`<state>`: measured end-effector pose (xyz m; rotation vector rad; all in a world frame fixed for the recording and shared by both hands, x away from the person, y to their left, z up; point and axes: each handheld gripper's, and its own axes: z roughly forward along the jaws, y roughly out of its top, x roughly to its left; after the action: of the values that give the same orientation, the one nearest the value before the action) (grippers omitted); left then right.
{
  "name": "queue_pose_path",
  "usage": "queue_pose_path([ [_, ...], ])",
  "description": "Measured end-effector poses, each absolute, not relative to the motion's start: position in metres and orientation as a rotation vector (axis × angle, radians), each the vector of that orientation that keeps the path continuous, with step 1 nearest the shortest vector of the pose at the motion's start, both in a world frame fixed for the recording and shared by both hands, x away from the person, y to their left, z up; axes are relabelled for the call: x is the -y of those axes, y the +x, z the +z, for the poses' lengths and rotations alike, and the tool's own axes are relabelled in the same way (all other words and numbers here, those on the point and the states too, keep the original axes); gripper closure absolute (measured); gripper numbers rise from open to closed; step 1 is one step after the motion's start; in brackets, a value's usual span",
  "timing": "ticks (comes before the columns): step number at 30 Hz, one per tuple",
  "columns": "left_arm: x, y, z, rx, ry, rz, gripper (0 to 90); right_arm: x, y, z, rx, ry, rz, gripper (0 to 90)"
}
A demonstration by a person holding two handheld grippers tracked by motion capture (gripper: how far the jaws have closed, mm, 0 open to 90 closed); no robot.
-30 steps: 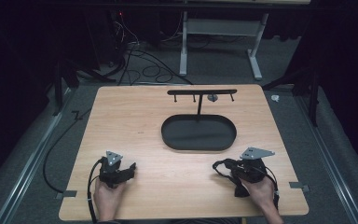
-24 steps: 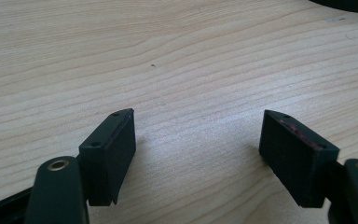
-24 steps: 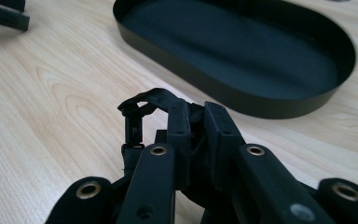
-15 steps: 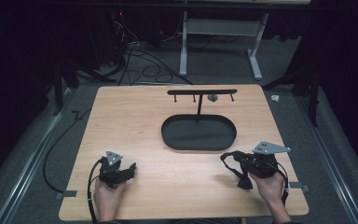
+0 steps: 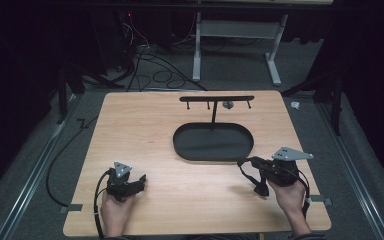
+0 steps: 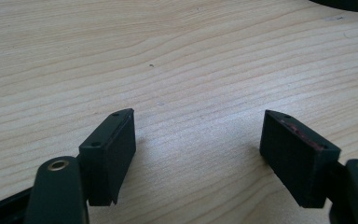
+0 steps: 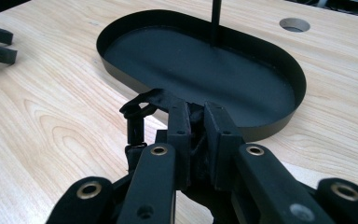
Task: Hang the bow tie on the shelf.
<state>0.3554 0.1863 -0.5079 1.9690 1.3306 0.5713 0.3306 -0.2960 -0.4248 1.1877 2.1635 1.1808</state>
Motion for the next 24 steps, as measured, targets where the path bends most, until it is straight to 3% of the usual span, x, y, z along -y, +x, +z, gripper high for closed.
queue_pose_path([
  [24, -0.185, 0.356, -0.508, -1.337, 1.965, 0.578, 27.1, 0.299, 0.352, -0.402, -2.084, 1.198, 1.189, 83.4],
])
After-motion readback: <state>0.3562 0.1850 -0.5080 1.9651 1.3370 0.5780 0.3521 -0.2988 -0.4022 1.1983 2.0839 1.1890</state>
